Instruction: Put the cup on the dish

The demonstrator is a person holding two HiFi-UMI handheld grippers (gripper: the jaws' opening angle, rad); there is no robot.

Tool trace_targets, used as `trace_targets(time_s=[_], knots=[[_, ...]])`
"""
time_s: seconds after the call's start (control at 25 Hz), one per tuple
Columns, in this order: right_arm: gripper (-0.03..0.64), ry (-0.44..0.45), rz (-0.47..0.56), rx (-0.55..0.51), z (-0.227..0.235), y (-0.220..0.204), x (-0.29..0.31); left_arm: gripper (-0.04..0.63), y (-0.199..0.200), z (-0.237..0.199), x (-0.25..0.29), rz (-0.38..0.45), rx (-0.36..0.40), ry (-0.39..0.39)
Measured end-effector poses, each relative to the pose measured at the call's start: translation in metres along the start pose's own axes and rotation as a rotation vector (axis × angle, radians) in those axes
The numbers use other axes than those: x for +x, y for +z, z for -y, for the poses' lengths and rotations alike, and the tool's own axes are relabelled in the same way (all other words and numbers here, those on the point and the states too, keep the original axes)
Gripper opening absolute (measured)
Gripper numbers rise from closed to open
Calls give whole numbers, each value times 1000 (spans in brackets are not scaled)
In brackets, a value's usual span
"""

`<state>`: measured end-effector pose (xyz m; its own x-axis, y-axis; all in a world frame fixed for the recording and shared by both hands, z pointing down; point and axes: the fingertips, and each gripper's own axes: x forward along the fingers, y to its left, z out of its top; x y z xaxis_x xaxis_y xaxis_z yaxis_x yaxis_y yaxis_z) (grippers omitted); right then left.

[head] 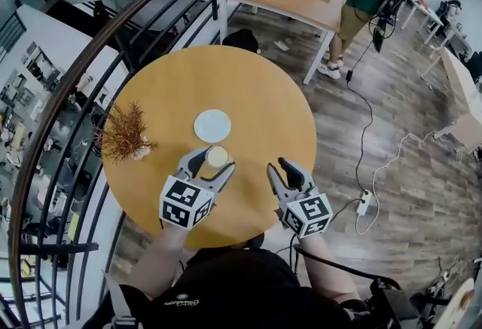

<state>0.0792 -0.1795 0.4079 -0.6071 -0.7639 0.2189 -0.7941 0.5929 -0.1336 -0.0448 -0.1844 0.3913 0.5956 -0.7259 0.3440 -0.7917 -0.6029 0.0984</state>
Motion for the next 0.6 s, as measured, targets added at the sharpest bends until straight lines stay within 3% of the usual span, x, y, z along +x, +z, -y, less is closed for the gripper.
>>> trace_targets(time_s=[0.6], knots=[[107, 34, -124, 37, 8, -49, 9, 264, -43, 5, 29, -95, -65, 2]])
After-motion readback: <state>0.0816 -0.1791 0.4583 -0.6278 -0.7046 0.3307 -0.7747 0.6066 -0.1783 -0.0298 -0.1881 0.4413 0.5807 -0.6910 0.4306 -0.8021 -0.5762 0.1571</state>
